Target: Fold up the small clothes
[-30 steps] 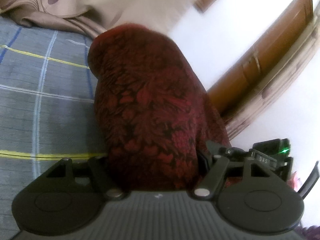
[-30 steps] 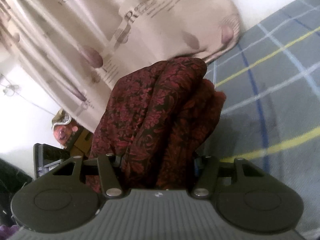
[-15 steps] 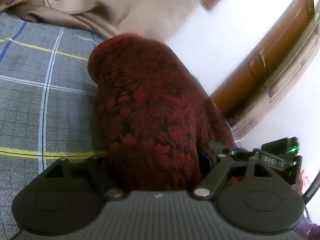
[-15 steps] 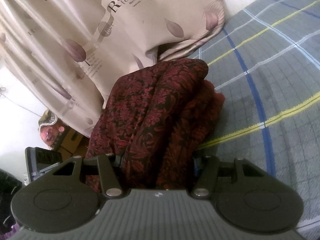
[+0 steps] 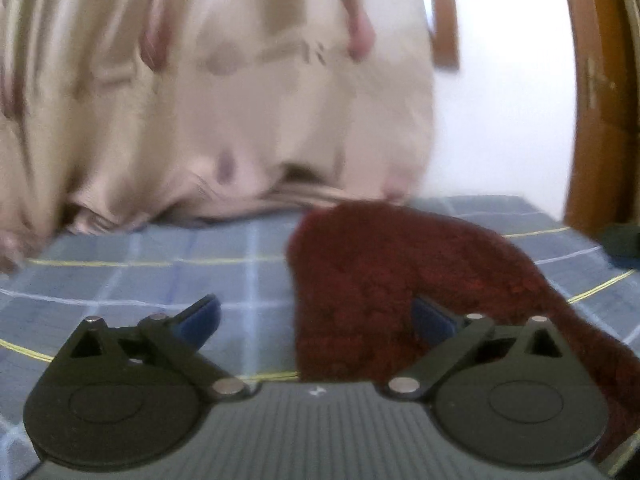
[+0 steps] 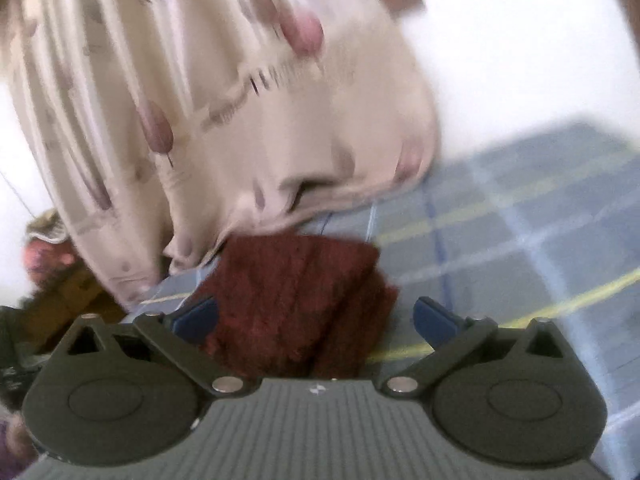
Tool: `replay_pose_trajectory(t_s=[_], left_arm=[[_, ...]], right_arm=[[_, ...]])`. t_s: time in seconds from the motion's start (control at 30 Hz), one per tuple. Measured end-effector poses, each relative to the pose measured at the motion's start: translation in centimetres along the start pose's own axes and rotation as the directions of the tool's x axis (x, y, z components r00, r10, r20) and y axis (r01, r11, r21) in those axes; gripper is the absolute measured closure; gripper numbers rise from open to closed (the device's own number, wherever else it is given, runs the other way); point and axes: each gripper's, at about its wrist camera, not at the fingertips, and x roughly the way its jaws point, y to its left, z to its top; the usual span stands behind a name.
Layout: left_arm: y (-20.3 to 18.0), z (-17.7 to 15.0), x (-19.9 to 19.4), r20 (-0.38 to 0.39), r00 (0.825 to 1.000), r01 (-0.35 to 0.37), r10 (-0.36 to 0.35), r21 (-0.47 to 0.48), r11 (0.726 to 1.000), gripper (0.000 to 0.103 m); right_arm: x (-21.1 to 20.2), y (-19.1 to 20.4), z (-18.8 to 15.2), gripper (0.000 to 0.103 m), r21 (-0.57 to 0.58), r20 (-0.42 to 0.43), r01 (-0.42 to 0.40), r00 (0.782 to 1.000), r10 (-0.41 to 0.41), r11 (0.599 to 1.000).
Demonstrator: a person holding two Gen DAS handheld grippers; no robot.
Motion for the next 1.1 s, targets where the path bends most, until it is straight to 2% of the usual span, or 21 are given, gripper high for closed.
replay_pose_trajectory(t_s=[0.17, 0.27, 0.37, 0.47, 0.53, 0.67, 0.83, 1.1], left_arm=[[-1.5, 0.3, -2.3, 0.006, 0.997, -0.077, 0.077, 0.022, 0.997, 0.000], [-1.6, 0.6, -3.3, -0.003, 0.995, -0.101, 0.101, -0.010, 0.995, 0.000], [-1.6, 0.9, -3.7, -0.010, 0.992, -0.123, 0.123, -0.027, 0.992, 0.000], [-1.7, 1.1, -4.6, -0.005, 0.989, -0.145, 0.145, -0.020, 0.989, 0.000], [-1.9, 1.2, -5.3, 0.017, 0.990, -0.142, 0.142, -0.018, 0.990, 0.000], [-1.7, 1.3, -6.1, 0.011, 0.992, -0.126, 0.126, -0.028, 0.992, 0.000], [-2.5, 1.2, -6.9, 0.039, 0.989, -0.144, 0.143, 0.033, 0.989, 0.000], [-2.1, 1.2, -6.9, -0.022, 0.995, -0.094, 0.094, -0.032, 0.995, 0.000]], right_arm=[[-3.7, 4.2, -1.3, 0.000, -0.160, 0.074, 0.136, 0.989, -0.125, 0.978], [-4.9, 5.8, -2.6, 0.000, -0.188, 0.115, 0.189, 0.979, -0.170, 0.964], [-5.1, 6.9, -3.4, 0.000, -0.217, 0.105, 0.243, 0.969, -0.225, 0.945], [-5.8, 7.7, -3.8, 0.000, -0.224, 0.115, 0.238, 0.970, -0.217, 0.945], [-6.4, 8.0, -3.8, 0.000, -0.214, 0.136, 0.243, 0.967, -0.218, 0.946], [-7.0, 8.5, -3.7, 0.000, -0.209, 0.144, 0.229, 0.969, -0.201, 0.951], [-7.7, 9.3, -4.0, 0.000, -0.213, 0.146, 0.217, 0.971, -0.188, 0.953], [-8.0, 10.1, -4.3, 0.000, -0.219, 0.155, 0.223, 0.969, -0.192, 0.950]])
